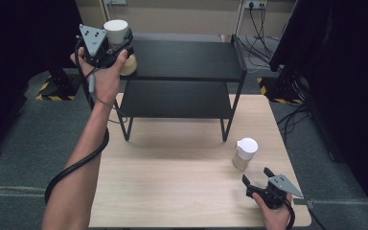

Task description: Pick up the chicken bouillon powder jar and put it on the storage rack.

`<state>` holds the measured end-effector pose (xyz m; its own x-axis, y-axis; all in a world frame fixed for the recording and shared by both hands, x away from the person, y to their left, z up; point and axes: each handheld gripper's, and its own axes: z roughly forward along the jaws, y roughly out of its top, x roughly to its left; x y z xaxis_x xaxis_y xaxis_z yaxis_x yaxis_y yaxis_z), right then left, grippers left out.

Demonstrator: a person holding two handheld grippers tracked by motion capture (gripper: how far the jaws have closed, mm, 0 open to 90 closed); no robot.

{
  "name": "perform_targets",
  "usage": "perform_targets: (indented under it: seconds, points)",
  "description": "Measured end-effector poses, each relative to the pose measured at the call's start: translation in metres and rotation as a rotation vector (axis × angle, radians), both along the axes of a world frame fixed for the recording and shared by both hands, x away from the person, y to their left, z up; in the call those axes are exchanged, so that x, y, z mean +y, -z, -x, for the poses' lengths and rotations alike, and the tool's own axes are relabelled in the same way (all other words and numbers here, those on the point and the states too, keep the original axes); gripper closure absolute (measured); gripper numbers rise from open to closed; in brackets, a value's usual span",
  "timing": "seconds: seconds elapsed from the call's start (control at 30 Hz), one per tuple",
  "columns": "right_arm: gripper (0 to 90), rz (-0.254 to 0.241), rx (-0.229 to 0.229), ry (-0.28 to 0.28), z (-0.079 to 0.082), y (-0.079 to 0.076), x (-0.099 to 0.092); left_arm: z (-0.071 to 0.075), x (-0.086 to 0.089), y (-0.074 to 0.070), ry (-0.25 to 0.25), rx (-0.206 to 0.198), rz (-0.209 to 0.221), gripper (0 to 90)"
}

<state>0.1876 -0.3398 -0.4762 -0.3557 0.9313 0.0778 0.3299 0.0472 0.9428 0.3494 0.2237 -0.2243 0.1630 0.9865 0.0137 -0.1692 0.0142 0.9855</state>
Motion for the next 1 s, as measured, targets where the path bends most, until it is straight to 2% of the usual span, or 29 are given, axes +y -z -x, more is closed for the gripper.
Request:
perform_targets:
  seconds: [0.03, 0.17, 0.33, 0.5, 0.57, 0.67, 1.0]
  points:
    - [6.1, 0.0, 0.0, 0.0, 0.0, 0.0, 0.0, 0.0, 0.001, 0.0, 0.003, 0.003, 0.006, 32.9]
    - [6.2, 0.003, -0.001, 0.0, 0.0, 0.0, 0.001, 0.001, 0.0, -0.003, 0.008, 0.013, 0.022, 19.1]
    - [6.1, 0.004, 0.001, 0.0, 0.0, 0.0, 0.001, 0.01, -0.005, 0.0, -0.018, -0.001, 0.001, 14.5]
    - [6.2, 0.01, -0.002, -0.002, 0.0, 0.0, 0.001, 0.024, 0.001, 0.009, 0.001, -0.027, 0.024, 14.0]
    - [6.1, 0.012, -0.003, -0.001, 0.0, 0.0, 0.002, 0.032, 0.004, 0.015, 0.023, -0.043, 0.04, 13.7]
    - [6.2, 0.014, -0.003, 0.0, 0.0, 0.0, 0.002, 0.042, 0.004, 0.025, 0.025, -0.055, 0.05, 13.2]
    - [6.1, 0.014, -0.005, 0.001, 0.001, 0.0, 0.003, 0.068, 0.002, 0.054, 0.054, -0.068, 0.015, 13.1]
